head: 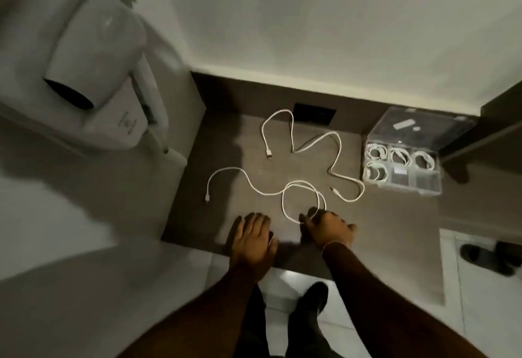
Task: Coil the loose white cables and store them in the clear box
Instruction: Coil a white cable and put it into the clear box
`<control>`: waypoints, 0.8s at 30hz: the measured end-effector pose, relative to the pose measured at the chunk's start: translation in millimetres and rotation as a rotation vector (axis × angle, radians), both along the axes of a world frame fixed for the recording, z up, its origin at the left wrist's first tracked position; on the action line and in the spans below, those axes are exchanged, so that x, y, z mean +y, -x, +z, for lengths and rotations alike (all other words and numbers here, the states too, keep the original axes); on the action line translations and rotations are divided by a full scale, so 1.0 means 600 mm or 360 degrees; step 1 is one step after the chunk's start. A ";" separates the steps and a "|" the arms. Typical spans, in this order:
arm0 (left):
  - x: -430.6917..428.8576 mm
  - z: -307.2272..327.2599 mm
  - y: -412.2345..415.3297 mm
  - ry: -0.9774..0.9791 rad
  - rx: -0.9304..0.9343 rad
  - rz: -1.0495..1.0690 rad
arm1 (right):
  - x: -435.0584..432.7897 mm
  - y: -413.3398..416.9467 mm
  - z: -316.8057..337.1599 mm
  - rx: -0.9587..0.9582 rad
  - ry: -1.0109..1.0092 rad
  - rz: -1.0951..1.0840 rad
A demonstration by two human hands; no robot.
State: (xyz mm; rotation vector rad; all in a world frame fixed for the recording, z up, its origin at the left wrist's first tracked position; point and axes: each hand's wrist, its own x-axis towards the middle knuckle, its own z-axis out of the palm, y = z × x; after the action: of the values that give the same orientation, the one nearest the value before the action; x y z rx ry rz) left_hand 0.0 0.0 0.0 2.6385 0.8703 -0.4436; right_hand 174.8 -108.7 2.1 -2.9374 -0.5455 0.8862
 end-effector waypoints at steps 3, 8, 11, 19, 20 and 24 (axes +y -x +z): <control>0.006 -0.002 -0.021 -0.0028 -0.0040 0.0037 | 0.010 0.000 -0.017 -0.0057 -0.0038 -0.0088; 0.014 0.015 -0.051 -0.0009 -0.0223 0.0022 | 0.007 0.007 -0.016 -0.0059 -0.0084 -0.0111; 0.021 0.047 -0.079 -0.0005 -0.0334 0.0033 | 0.001 0.002 0.009 -0.0210 -0.0241 -0.0070; 0.015 0.178 -0.173 -0.0024 -0.0874 -0.0267 | -0.016 -0.032 0.152 -0.0223 -0.1728 -0.0068; 0.015 0.200 -0.181 -0.0029 -0.0944 -0.0184 | -0.013 -0.036 0.173 -0.0151 -0.1854 -0.0124; 0.018 0.271 -0.210 0.0800 -0.1233 0.0383 | 0.003 -0.034 0.252 0.0496 -0.2185 -0.0440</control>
State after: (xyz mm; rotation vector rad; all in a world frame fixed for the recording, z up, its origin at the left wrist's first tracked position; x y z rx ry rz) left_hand 125.9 10.7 162.6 1.9461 0.6762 0.3670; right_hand 195.2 -106.9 153.1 -1.5454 -0.4284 0.5360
